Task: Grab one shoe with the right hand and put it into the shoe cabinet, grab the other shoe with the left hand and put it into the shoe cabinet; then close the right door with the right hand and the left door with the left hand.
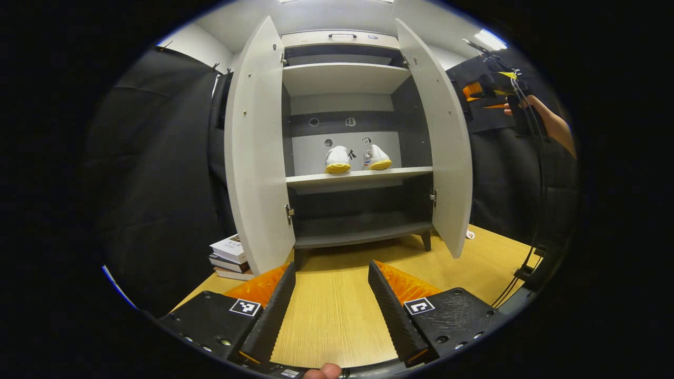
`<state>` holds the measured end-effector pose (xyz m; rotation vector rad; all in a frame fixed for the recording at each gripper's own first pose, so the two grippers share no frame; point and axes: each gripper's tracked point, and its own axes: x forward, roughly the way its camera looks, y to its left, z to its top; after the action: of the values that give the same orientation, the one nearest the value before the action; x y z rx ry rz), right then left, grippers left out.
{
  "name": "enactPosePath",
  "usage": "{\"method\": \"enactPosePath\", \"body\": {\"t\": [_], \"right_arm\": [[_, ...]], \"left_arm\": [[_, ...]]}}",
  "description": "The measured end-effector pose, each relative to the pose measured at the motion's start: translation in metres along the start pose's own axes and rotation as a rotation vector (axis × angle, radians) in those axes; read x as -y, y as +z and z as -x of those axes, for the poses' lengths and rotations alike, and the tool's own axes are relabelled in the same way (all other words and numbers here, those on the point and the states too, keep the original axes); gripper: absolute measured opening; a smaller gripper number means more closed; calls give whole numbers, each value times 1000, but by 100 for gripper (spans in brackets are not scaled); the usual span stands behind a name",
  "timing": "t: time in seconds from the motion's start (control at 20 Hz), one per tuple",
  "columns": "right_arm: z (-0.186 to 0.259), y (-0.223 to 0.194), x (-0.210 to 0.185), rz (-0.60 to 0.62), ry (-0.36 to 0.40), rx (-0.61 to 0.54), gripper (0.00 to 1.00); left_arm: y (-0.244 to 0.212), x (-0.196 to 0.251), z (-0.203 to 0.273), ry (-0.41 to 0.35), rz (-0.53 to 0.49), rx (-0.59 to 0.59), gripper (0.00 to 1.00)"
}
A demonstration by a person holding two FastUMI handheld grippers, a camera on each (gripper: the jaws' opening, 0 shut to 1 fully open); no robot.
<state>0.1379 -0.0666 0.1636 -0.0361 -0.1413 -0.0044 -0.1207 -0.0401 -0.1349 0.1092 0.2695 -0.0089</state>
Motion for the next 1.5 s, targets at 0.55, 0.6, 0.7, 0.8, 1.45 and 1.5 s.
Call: {"method": "enactPosePath", "body": {"t": [0.55,0.6,0.7,0.8,1.45,1.5], "right_arm": [[-26,4,-96,46,36,49,92],[-25,4,-95,41,39,51,92],[-24,7,-92,41,35,63,94],[-17,13,-89,47,36,79,96],[63,-27,-82,2,52,47,96],[69,-33,-82,0,51,41,96]], "left_arm": [[-6,-52,12,99,19,-9,84],[-6,-56,11,106,16,-7,84],[-6,-60,10,112,16,-6,83],[-6,-59,11,113,23,-9,83],[-1,-18,14,35,13,11,84],[1,-14,14,28,9,14,84]]}}
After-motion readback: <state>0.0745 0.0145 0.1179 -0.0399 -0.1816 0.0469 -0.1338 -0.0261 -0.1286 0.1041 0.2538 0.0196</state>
